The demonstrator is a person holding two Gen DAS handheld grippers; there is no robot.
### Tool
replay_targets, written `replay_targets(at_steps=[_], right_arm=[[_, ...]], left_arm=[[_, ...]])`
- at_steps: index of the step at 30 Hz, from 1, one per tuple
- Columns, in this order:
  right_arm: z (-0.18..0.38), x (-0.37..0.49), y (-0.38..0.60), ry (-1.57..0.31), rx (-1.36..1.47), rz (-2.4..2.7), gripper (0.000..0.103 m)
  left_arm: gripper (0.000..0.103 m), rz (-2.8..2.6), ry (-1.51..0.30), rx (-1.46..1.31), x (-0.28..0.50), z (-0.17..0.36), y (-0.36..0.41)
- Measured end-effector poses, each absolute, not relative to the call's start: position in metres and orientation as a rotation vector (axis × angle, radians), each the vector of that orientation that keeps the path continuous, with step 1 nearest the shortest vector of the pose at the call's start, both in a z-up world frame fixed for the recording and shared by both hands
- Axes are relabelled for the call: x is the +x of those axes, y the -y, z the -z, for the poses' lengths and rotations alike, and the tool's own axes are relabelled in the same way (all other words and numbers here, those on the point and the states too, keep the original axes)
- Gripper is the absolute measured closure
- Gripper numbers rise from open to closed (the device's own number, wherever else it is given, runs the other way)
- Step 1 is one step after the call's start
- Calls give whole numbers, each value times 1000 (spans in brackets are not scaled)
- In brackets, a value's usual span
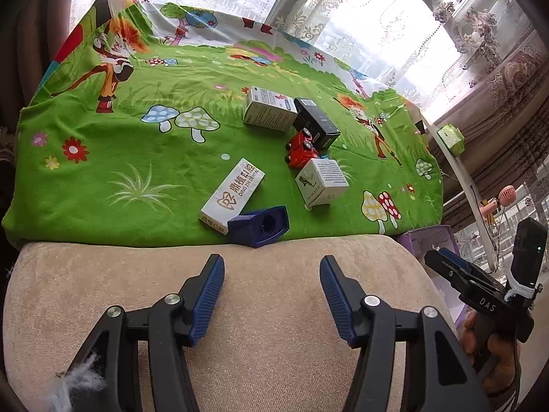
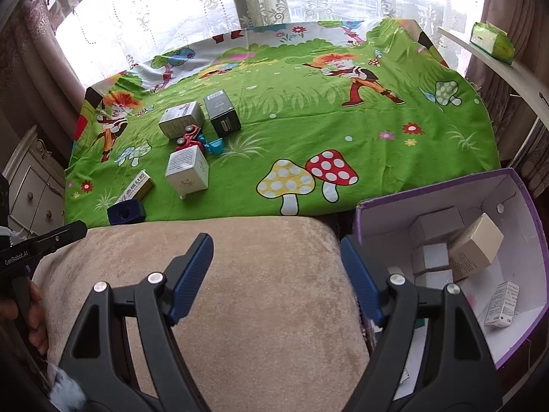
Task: Organize rigid objects
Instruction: 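Move both grippers back to the items on the bedspread, then grasp the dark blue plastic piece with the right gripper while the left gripper grasps the Ding Zhi Dental box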
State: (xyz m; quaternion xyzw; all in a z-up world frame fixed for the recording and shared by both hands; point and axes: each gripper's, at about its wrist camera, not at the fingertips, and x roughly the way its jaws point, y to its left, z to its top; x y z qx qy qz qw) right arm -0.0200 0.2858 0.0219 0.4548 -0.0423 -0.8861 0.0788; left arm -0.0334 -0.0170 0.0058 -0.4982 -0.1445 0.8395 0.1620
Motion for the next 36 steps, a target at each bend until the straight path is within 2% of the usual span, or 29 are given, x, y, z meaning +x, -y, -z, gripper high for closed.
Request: replay_targets(at_steps=[5,11,21,34,36], right_arm=[[-19,-25,-259,48,1365,2595,24],[-15,-34,-224,6,1351,2462,23],[2,-56,-147,-130,1358,2201,20],[28,-96,-105,-147,1463,2075,20],[32,-100,-101,-151,1477,2066,24]], left_arm=[[44,-2405,383,-1462,-43,-4,21],[44,-2408,504,-1482,-53,1,42],[44,-2485,600,-1464,-65,0,68],[44,-2501,626,-1462,-72,2,74],[44,-2500,618,-1464,-73,2,73]])
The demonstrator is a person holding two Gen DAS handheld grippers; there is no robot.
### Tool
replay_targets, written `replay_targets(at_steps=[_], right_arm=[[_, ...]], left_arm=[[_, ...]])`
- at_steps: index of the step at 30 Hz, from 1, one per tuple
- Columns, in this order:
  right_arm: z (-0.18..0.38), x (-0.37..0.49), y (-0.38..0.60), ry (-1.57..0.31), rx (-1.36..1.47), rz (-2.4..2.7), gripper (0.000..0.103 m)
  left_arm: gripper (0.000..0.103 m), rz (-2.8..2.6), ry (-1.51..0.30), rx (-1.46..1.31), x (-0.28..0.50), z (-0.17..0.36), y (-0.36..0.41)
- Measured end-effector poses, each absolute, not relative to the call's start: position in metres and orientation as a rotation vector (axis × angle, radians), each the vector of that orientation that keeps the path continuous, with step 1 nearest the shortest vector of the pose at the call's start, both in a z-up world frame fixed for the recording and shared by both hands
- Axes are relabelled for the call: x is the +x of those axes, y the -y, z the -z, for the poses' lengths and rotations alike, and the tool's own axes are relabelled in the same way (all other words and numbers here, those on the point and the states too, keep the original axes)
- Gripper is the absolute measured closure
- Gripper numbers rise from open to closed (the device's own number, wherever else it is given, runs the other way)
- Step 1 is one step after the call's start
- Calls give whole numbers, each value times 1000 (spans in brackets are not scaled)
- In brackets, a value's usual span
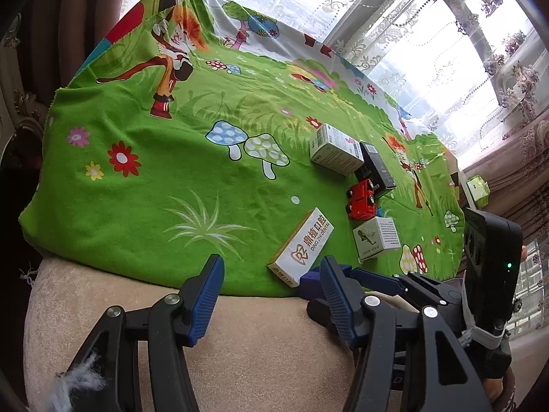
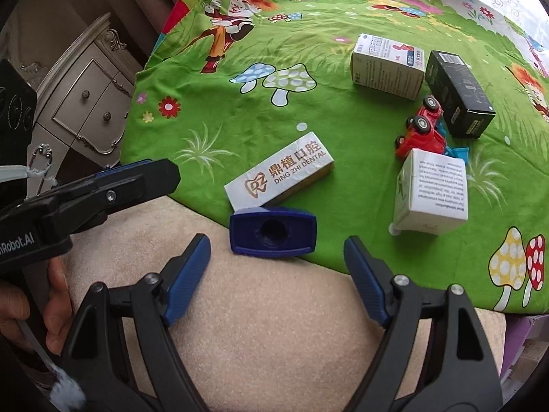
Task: Organize rigid objects
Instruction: 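Grasp the dark blue plastic piece with the right gripper while the left gripper grasps the Ding Zhi Dental box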
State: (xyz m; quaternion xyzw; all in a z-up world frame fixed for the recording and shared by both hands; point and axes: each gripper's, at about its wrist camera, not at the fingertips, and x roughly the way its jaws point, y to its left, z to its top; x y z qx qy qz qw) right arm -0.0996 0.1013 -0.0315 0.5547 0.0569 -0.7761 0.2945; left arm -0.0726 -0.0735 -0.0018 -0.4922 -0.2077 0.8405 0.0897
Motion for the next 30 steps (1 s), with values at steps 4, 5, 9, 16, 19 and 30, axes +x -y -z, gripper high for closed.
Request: replay_targets(at_steps=[4,5,9,16,19,30], right_arm=[[39,-106,-97,-154,1507,2046,41],[40,-106,-97,-152,1509,2044,49],[36,-102,-101,-149,1485,2077,49],[18,-80,-127,-113,1423,2196,49],[9,-68,-139,-123,1379,2274,49],[-12,-48,-187,-154,1317,2537,49]], left_arm=[[44,-2504,606,-1469,-75,3,73],[44,-2504,602,-1471,-76,3,73],[44,-2492,540,-1490,-82,5,66],[44,-2463,232,-1507,-94,5,32],[44,-2439,86,-1510,-99,7,15],[58,-2359,-215,-1589,-114,31,-25]])
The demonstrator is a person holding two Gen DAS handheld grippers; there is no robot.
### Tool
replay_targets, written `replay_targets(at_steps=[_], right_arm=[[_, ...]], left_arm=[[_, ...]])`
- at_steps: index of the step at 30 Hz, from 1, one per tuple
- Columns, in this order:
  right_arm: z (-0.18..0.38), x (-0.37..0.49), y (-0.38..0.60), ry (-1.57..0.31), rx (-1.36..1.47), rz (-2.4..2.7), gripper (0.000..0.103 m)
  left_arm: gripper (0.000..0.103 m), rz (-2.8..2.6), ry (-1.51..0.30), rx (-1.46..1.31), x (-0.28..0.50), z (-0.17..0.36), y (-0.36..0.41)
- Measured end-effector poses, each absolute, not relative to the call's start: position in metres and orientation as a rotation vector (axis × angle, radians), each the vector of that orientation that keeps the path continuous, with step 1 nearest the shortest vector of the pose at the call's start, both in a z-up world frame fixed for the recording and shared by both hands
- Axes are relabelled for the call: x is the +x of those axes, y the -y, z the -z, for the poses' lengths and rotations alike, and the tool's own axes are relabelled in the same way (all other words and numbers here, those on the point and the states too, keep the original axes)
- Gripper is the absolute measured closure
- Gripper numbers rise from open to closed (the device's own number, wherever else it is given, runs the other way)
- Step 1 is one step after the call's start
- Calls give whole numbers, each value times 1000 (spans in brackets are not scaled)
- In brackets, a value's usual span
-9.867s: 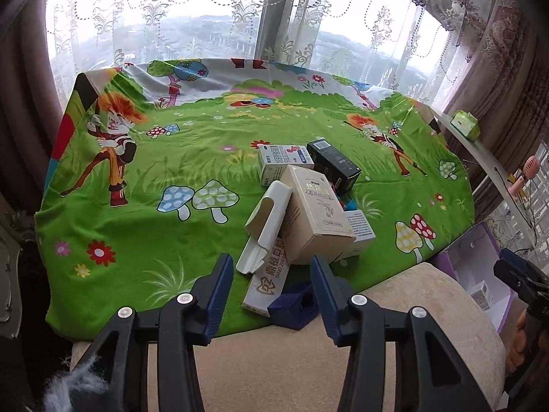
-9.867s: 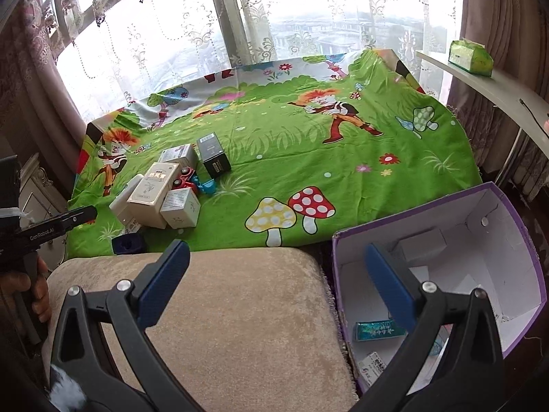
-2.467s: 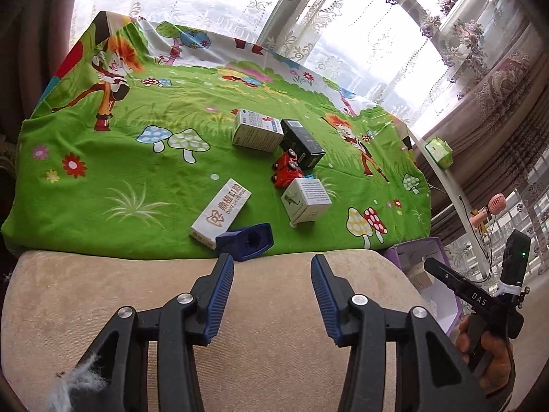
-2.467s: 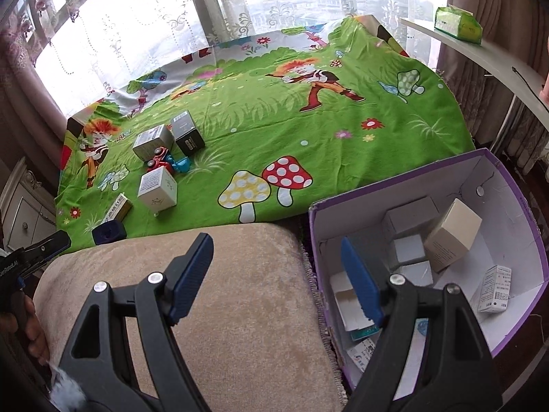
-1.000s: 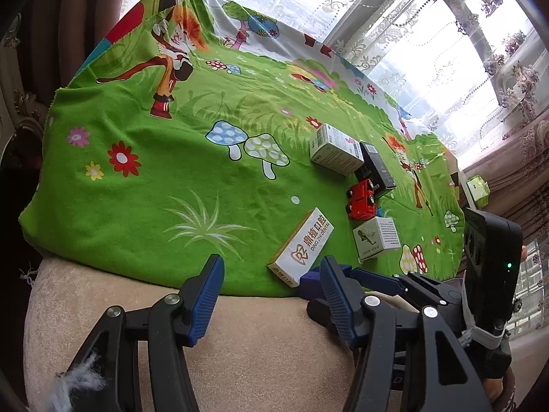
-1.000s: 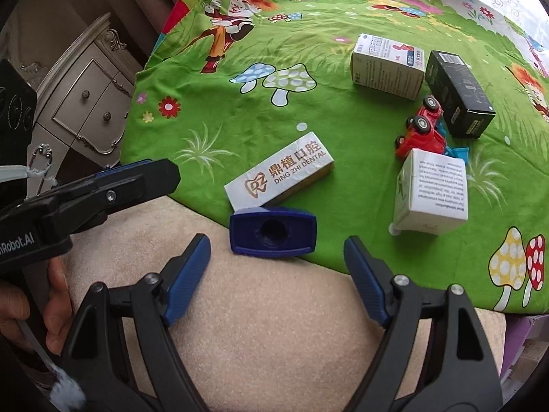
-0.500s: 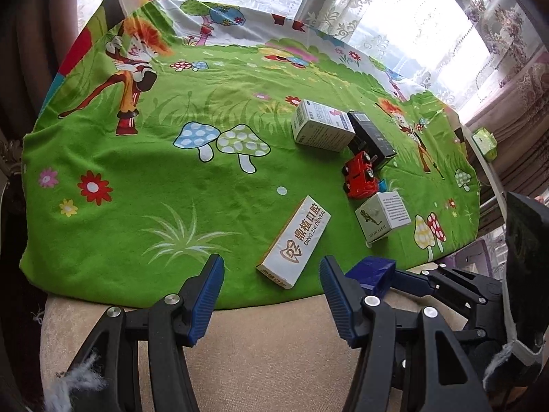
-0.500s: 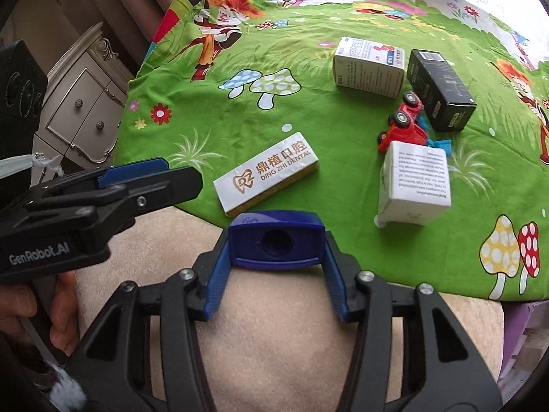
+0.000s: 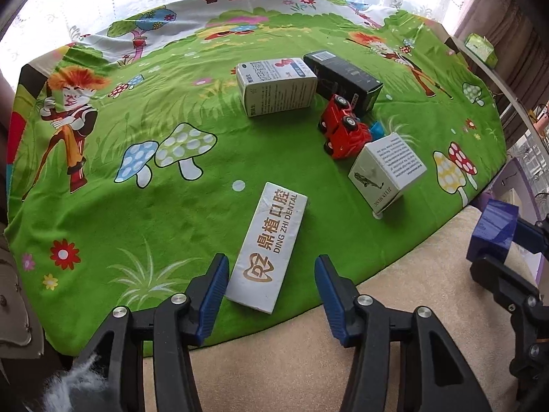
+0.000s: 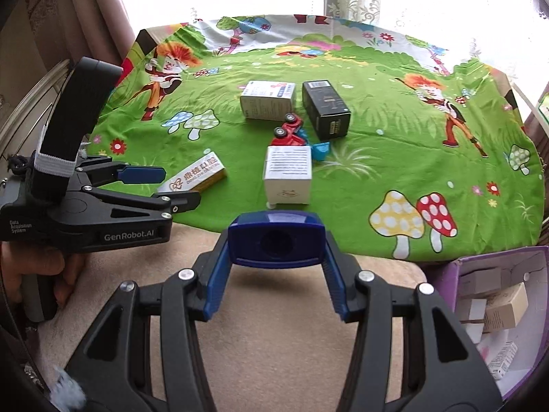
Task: Organize rigid objects
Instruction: 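Grasp the dark blue plastic piece with the right gripper while the left gripper grasps the Ding Zhi Dental box, then carry the blue piece and Ding Zhi Dental box over the purple box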
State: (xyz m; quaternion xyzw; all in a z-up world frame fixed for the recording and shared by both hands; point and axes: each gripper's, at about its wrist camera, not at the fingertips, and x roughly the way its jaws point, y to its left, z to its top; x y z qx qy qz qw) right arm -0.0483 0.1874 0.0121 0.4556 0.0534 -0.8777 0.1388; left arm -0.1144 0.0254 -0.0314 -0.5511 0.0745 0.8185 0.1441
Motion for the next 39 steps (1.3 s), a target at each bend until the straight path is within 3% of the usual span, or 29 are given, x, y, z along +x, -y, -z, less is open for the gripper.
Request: replay_targets(at_steps=[2,5,10,25,39], right_arm=[[-13,-46,-195,-149,1314,2566,49],[-16,-45,-203,-129,1308,2590,49],[-19,-40,-213,-101,1290,2622,49],[-25,-18,-258,-7,1289,2710,49],[-30,13,-341,156,1315,2848,49]], left_arm=[[67,-2348,-237,-1607,-116,37,-28],[71,-2348,-277,-1598,-114,37,-32],[71,-2411,-293,-1511,-104,23,-34],[71,-2383,-7,-1273,-52,-29,-82],[71,-2163,15,-1194,-24,-37,-163]])
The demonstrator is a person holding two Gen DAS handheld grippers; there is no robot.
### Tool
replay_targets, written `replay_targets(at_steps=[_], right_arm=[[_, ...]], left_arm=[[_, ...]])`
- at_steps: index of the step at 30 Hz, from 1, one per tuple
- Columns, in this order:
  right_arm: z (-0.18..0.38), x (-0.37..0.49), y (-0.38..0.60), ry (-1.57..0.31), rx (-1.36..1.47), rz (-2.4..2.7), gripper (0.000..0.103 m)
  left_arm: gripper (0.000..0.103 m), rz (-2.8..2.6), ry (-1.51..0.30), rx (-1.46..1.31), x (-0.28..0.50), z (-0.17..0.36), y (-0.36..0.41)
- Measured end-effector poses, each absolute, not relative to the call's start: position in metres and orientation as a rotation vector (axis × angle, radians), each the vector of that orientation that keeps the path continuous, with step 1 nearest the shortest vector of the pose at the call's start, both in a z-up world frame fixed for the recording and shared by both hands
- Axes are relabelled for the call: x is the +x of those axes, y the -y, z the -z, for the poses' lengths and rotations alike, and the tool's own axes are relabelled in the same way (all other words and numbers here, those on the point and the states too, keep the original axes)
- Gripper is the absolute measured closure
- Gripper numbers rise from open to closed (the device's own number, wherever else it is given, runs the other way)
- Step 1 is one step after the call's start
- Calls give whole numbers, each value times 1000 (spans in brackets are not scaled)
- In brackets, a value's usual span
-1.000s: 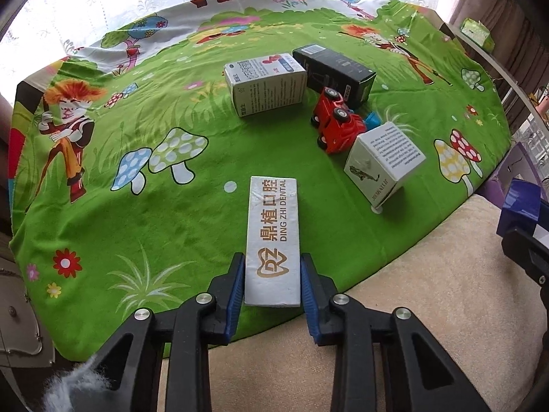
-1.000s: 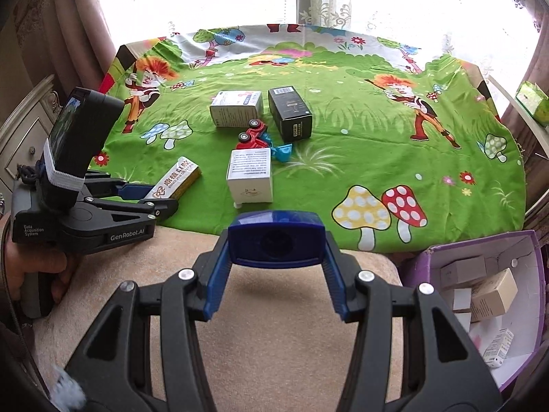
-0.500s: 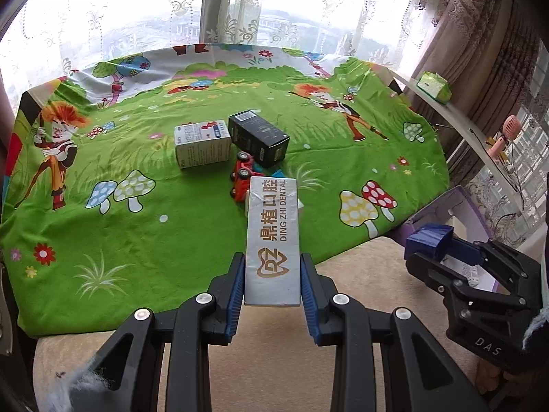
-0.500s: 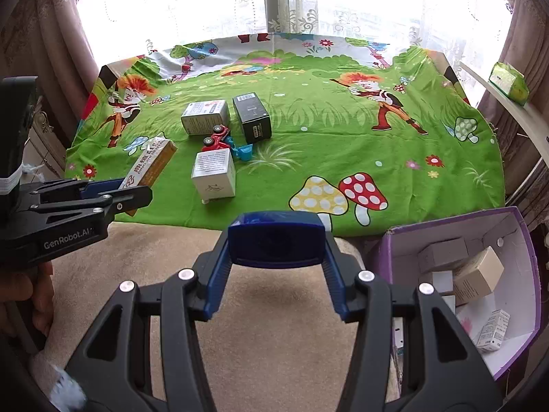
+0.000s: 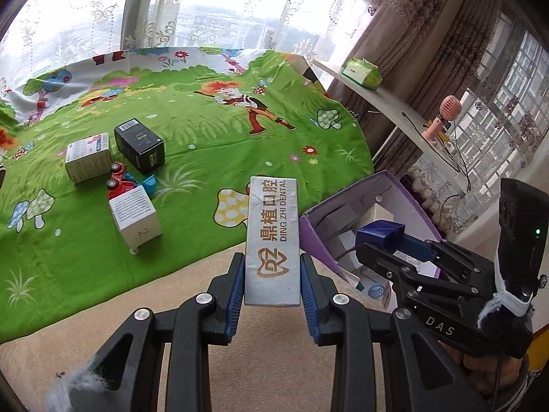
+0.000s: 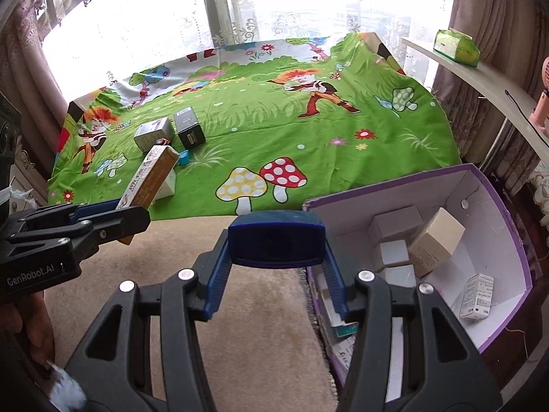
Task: Organize rigid objects
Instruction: 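Carry the blue piece and Ding Zhi Dental box over the purple box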
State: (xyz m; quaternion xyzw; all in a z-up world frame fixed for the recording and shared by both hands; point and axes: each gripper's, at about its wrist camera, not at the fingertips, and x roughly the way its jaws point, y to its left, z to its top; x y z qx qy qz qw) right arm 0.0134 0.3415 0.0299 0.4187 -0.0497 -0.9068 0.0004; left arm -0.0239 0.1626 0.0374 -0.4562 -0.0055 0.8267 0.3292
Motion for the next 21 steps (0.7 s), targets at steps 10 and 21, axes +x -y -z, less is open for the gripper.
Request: replay_targets(at_steps=[10,21], right_arm=[[-25,37,-411,294,1399,2945,49],[-17,52,-452,365,1469,2989,49]], left_arm=[[71,-2039,-31,-1185,-12,-36,-216],[71,-1984,-46,-1162,-16,-36,-256]])
